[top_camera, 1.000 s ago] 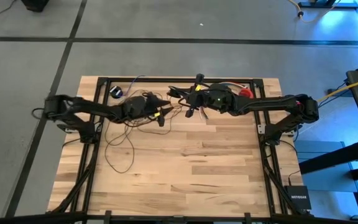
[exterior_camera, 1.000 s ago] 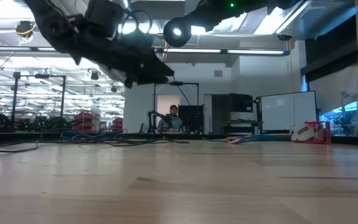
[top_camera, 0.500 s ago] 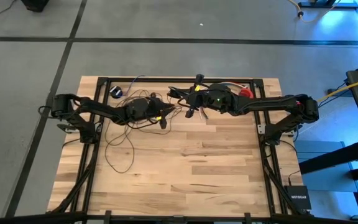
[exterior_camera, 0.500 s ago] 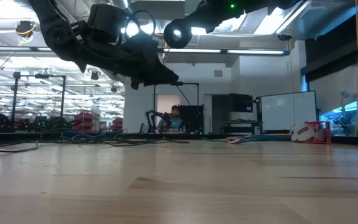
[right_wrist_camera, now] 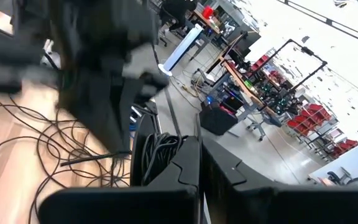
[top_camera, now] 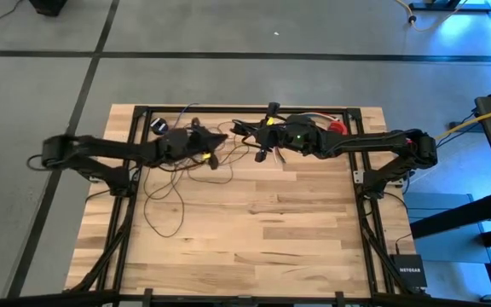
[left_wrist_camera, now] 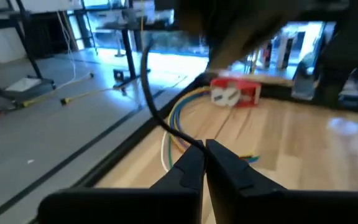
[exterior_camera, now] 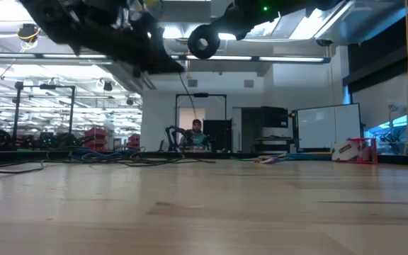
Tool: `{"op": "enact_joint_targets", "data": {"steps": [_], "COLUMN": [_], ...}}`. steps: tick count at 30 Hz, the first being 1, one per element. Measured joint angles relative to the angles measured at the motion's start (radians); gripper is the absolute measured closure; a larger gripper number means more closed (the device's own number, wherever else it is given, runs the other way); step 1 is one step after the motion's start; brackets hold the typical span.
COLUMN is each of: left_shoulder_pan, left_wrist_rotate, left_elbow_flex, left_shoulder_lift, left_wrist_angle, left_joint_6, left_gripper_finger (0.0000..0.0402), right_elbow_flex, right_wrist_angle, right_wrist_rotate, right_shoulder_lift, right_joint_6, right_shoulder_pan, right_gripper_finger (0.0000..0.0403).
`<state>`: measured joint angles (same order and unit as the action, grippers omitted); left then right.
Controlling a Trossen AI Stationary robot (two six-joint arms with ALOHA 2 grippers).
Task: Coiling cords
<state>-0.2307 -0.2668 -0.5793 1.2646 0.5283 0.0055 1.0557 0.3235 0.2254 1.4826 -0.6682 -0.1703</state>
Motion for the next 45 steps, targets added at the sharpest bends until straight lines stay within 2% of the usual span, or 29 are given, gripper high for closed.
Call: {"op": "enact_joint_targets", "data": {"steps": [7, 13, 21, 30, 35, 45], "left_shoulder_pan": [0.051, 0.092, 0.128, 0.166, 0.177, 0.150], "left_wrist_rotate": [0.000, 0.001, 0.001, 0.031, 0.030, -0.041], "left_elbow_flex": [0.000, 0.000, -0.045, -0.129, -0.186, -0.208], "left_shoulder_lift": [-0.206, -0.233, -0.148, 0.038, 0.113, 0.130], "left_wrist_angle": [-0.019, 0.040, 0.059, 0.066, 0.067, 0.071], "left_joint_6": [0.022, 0.031, 0.027, 0.003, 0.046, 0.153], "left_gripper_finger": [0.0396, 0.0397, 0.0396, 0.0395, 0.0388, 0.0397], "right_elbow_flex": [0.000, 0.000, -0.001, -0.001, -0.001, -0.001], "right_wrist_angle": [-0.008, 0.068, 0.161, 0.173, 0.174, 0.173], "right_wrist_rotate": [0.001, 0.000, 0.029, 0.026, 0.011, -0.007], "right_shoulder_lift": [0.009, 0.054, 0.108, 0.111, 0.111, 0.111], "right_joint_6": [0.000, 0.000, 0.000, 0.037, 0.038, 0.039], "right_shoulder_pan": [0.000, 0.000, -0.001, -0.001, 0.000, -0.001], "right_gripper_finger": [0.0394, 0.0394, 0.0394, 0.0394, 0.0394, 0.0394]}}
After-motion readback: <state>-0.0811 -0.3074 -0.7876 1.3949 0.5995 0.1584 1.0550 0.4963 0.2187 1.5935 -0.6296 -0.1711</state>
